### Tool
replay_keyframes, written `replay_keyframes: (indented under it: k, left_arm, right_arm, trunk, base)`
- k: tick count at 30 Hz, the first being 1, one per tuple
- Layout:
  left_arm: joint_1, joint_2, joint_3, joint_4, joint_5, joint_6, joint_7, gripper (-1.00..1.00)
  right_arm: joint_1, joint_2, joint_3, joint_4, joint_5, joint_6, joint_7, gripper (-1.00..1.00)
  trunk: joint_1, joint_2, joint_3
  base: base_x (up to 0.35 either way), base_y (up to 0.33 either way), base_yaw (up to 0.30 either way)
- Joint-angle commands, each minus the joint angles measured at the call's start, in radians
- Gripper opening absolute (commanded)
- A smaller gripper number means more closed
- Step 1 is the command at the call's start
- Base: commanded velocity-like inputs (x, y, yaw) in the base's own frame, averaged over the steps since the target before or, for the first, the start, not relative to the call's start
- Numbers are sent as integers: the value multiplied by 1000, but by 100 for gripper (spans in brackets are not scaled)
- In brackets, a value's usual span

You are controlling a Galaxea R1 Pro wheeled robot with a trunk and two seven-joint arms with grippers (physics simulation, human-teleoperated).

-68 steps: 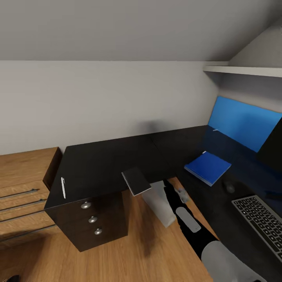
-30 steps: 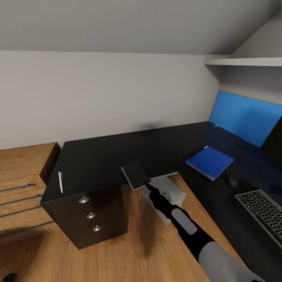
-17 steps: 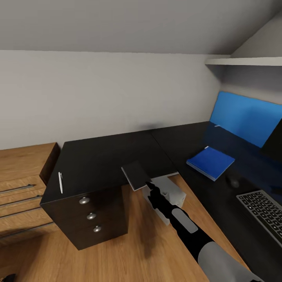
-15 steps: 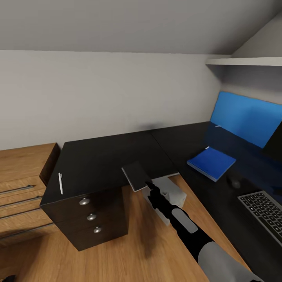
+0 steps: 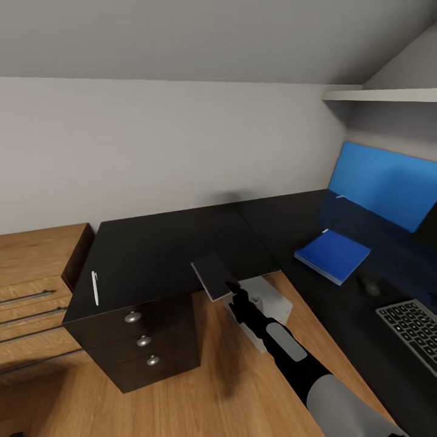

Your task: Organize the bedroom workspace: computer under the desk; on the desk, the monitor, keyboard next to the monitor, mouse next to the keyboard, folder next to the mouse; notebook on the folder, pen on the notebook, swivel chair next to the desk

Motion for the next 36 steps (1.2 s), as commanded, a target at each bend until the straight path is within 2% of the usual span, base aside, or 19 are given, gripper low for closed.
replay_keyframes:
  k: [1,12,13,29,33,36]
  left_arm:
    - [-1,0,-9,0,4,-2,5,100]
    - [-1,0,-8,0,6,-2,12,100]
    - [-1,0,-9,0,6,-2,12,100]
    - [-1,0,-9,0,6,-2,7,100]
    - [-1,1,-8,0,5,-2,8,100]
    - [-1,3,-6,0,9,-2,11,100]
  right_arm:
    - [-1,-1,2,1,-9,1,3,100]
    - [-1,-1,2,1,-6,0,3,100]
    - [-1,-1,2,1,-6,0,2,-100]
    - [-1,-2,2,-2,-2,-3,4,-100]
    - [-1,-3,2,-5,1,-16,4,-100]
    - [-1,-4,3,-12,1,-55,4,-100]
  trunk:
    - [0,0,-1]
    - [0,0,-1]
    - [0,0,-1]
    - [0,0,-1]
    - [-15,28,12]
    - [-27,49,21]
  base:
    - [83,86,0]
    - [29,29,0]
    - [1,1,0]
    - [0,0,0]
    - [0,0,0]
    - [0,0,0]
